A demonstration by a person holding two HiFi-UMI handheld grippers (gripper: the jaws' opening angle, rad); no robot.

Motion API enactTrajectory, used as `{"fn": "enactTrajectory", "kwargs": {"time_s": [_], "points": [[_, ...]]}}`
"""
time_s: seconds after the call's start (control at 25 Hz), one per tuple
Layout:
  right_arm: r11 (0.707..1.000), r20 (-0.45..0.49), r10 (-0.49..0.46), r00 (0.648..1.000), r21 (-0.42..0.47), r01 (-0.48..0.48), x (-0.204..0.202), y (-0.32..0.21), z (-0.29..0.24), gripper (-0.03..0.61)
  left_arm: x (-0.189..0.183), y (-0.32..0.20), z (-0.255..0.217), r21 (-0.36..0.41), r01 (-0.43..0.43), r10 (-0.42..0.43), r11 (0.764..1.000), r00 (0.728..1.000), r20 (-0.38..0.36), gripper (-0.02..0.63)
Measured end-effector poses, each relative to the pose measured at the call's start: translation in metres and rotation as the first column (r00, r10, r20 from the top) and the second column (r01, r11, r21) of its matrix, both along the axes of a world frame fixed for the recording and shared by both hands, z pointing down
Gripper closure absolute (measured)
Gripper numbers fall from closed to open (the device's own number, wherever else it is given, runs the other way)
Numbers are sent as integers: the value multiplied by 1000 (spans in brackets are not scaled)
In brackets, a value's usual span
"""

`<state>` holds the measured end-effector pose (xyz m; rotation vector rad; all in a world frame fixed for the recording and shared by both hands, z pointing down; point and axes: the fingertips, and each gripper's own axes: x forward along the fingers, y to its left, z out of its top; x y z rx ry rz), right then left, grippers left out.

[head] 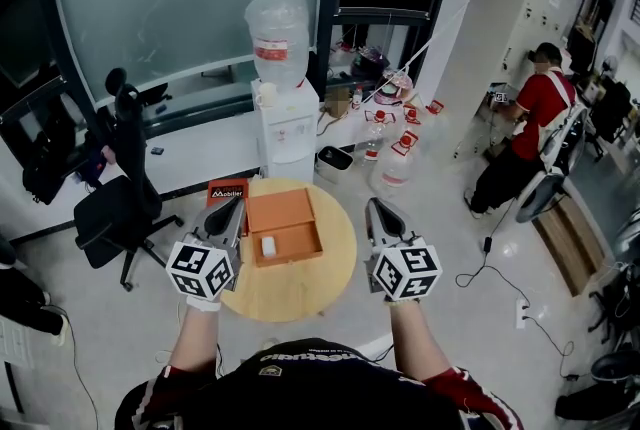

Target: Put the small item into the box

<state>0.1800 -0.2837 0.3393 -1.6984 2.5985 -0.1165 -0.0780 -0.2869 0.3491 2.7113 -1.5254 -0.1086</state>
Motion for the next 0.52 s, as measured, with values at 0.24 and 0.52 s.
{"fn": "enactTrajectory", "kwargs": {"time_s": [0.24,0.52], "points": [[1000,-3,-8,1000,2,8,-3,1,-1,552,-1,1,-2,3,3,-3,1000,1000,-1,591],[1000,-6,-6,1000,-1,6,-3,-1,2,552,-4,-1,-1,6,7,-7,1000,1000,-7,591]]}}
